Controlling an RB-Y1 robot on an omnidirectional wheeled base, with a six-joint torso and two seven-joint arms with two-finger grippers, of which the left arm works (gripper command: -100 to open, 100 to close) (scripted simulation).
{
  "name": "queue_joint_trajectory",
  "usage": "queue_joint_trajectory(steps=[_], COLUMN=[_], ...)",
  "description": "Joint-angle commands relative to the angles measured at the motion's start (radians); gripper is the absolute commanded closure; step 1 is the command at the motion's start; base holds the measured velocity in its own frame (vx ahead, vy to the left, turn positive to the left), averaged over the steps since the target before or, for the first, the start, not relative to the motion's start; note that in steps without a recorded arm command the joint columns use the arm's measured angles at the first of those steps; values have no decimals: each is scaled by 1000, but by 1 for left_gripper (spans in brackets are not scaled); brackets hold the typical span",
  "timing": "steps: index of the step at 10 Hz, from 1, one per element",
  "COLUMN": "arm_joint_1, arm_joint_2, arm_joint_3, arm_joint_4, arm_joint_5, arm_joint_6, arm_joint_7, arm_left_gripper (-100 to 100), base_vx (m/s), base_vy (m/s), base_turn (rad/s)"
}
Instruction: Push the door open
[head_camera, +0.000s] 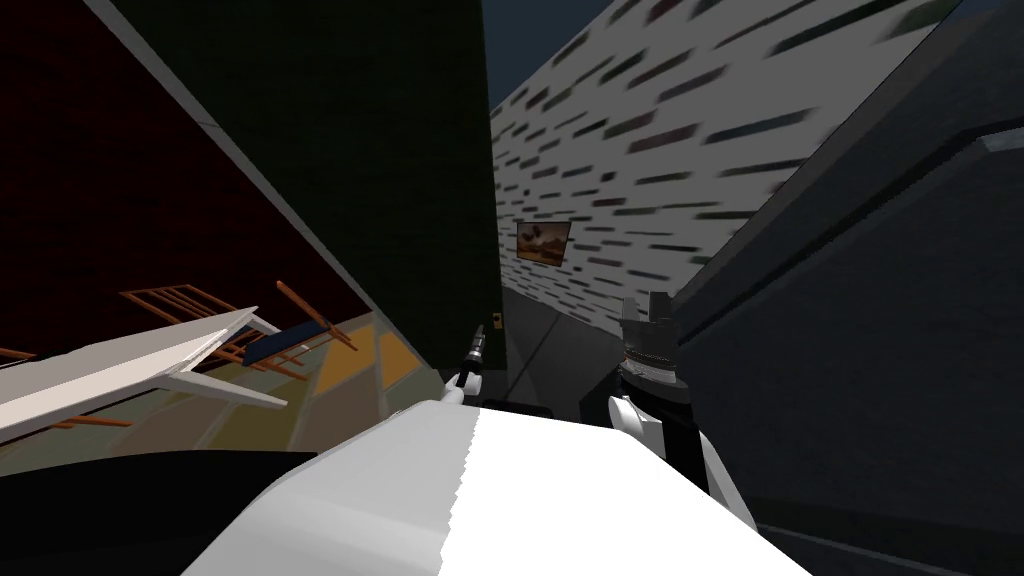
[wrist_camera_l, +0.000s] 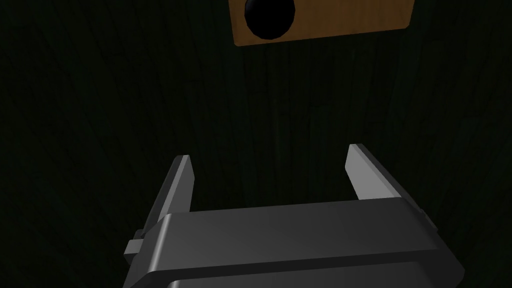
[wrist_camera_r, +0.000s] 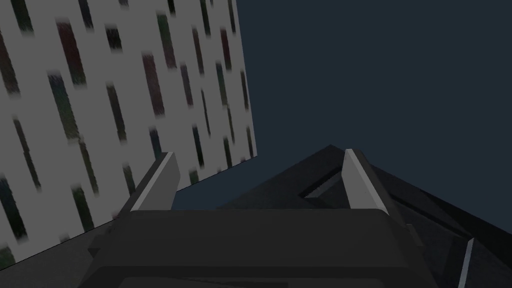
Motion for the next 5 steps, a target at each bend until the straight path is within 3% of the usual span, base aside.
queue_joint_trajectory(steps=[1, 3, 5], arm_joint_1=[8, 7, 7], arm_joint_2=[7, 3, -17], arm_joint_3=[1, 4, 8], arm_joint_4=[-20, -18, -16], arm_joint_5=[0, 2, 4], arm_joint_6=[11, 9, 7], arm_joint_7=[-1, -2, -4], arm_left_gripper=[-100, -100, -100], base_vx=[223, 205, 186], base_vy=[-5, -52, -60], base_turn=[-19, -20, -24])
